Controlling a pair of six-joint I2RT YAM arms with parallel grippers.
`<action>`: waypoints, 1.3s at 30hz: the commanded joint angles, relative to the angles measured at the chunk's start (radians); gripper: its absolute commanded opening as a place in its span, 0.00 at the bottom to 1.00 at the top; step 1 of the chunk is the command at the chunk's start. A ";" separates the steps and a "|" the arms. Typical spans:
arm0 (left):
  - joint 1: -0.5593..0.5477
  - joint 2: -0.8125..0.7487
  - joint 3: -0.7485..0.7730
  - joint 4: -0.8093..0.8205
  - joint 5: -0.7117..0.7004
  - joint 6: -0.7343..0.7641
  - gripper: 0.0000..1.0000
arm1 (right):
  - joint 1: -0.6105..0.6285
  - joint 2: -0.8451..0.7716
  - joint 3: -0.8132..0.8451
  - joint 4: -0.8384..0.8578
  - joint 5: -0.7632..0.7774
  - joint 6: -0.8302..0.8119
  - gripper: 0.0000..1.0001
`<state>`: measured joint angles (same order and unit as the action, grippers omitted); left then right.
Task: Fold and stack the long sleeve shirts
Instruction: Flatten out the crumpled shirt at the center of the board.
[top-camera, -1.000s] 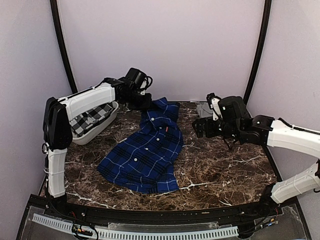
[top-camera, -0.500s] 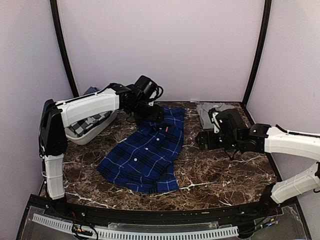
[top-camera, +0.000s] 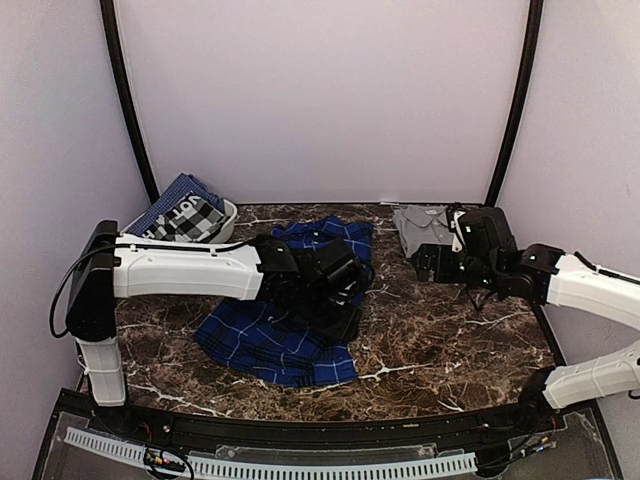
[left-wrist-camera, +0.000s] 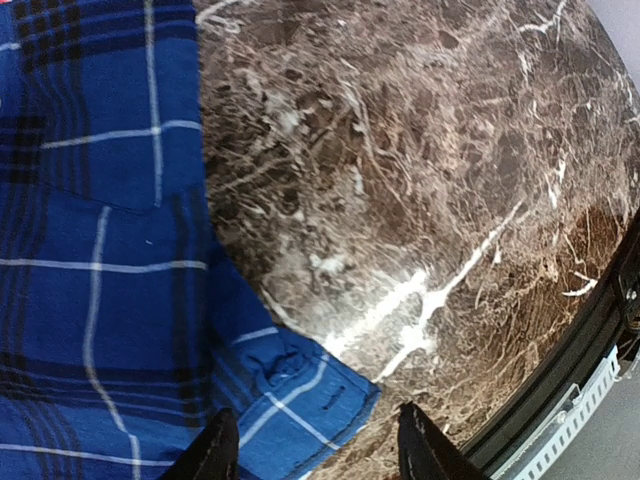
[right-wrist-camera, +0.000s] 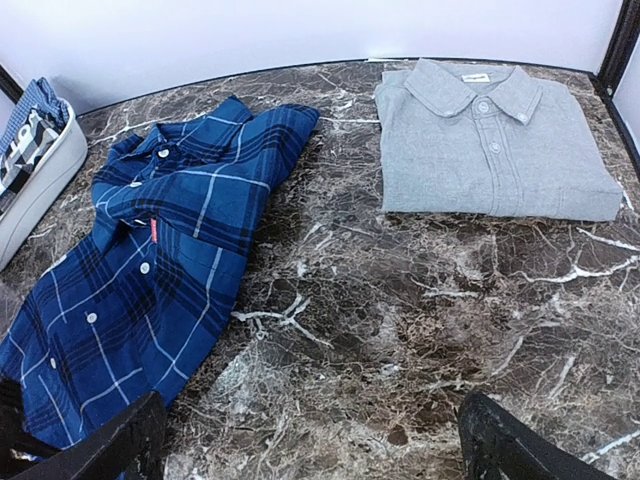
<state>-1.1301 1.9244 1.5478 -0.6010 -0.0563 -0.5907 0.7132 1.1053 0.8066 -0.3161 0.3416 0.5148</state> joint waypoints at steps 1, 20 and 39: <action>-0.057 0.037 0.008 0.024 0.001 -0.056 0.53 | -0.005 -0.032 -0.014 0.009 -0.015 0.030 0.99; -0.115 0.329 0.248 -0.230 -0.239 -0.022 0.57 | -0.004 -0.084 -0.037 -0.004 -0.018 0.040 0.99; -0.116 0.287 0.620 -0.222 -0.103 0.094 0.00 | -0.011 -0.070 -0.047 0.027 -0.026 0.047 0.99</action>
<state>-1.2404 2.2757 2.0197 -0.8604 -0.2497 -0.5652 0.7109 1.0359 0.7620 -0.3363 0.3248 0.5522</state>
